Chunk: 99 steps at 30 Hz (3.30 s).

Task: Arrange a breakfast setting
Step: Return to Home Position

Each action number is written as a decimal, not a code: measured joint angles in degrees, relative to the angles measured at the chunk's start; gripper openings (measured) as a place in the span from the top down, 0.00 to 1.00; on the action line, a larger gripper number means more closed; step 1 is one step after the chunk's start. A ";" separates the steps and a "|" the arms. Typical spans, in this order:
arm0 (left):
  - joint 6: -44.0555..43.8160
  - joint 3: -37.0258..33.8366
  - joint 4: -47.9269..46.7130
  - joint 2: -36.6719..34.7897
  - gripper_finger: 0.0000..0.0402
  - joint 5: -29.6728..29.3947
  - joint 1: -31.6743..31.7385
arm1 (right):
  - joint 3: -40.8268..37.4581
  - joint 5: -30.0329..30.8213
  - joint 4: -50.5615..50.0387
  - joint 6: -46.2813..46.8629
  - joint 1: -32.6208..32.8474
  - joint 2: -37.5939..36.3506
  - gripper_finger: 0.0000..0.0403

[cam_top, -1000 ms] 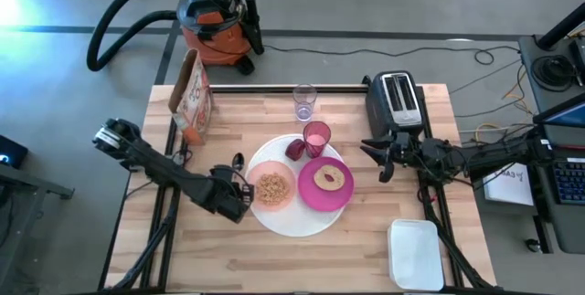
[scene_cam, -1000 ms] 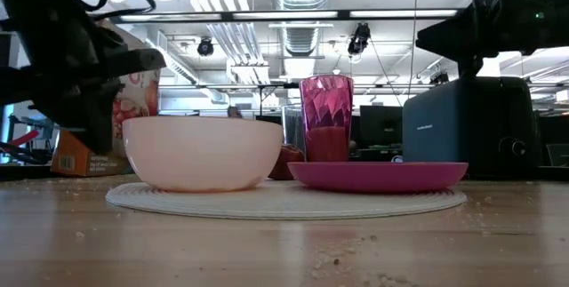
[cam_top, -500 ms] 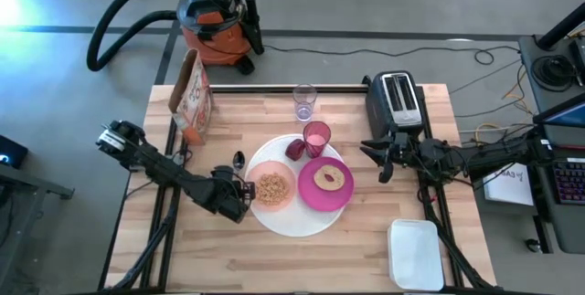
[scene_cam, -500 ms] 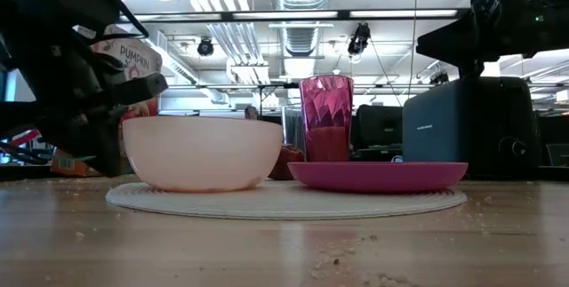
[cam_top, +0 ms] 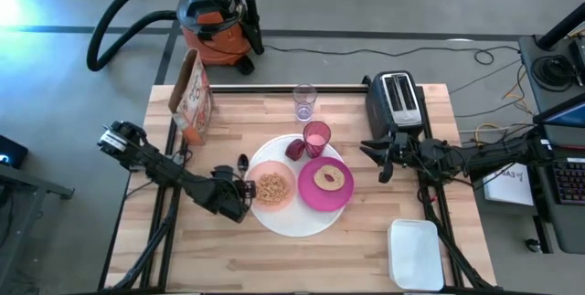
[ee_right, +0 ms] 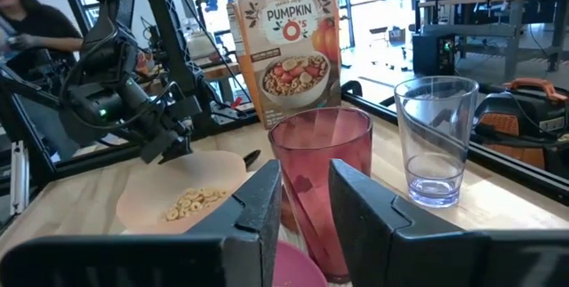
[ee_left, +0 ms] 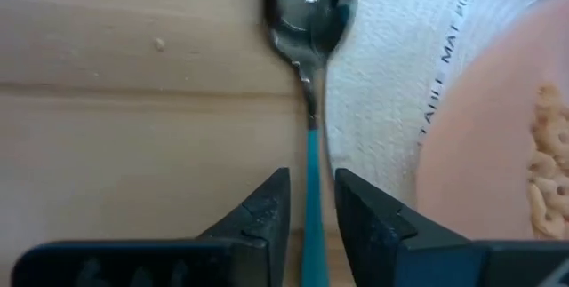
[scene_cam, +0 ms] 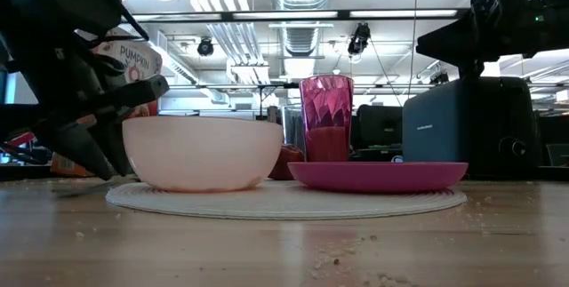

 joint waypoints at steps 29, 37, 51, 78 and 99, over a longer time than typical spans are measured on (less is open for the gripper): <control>66.97 11.75 -9.39 -26.12 0.78 -6.20 -0.55 | 0.00 0.02 -0.77 -0.04 0.00 0.02 0.81; 95.99 -2.87 20.43 -33.65 0.81 -5.62 2.53 | 0.00 0.02 -0.79 -0.03 0.00 0.02 0.79; 109.00 -36.38 48.43 -72.29 0.81 0.46 16.44 | 0.02 0.02 -0.88 -0.02 -0.01 0.02 0.82; 111.44 -40.08 40.75 -89.22 0.81 2.41 17.00 | 0.02 0.22 -0.90 -0.02 -0.02 0.02 0.80; 111.46 -40.03 40.87 -88.59 0.81 2.41 17.00 | 0.02 0.26 -0.90 -0.04 -0.02 0.02 0.82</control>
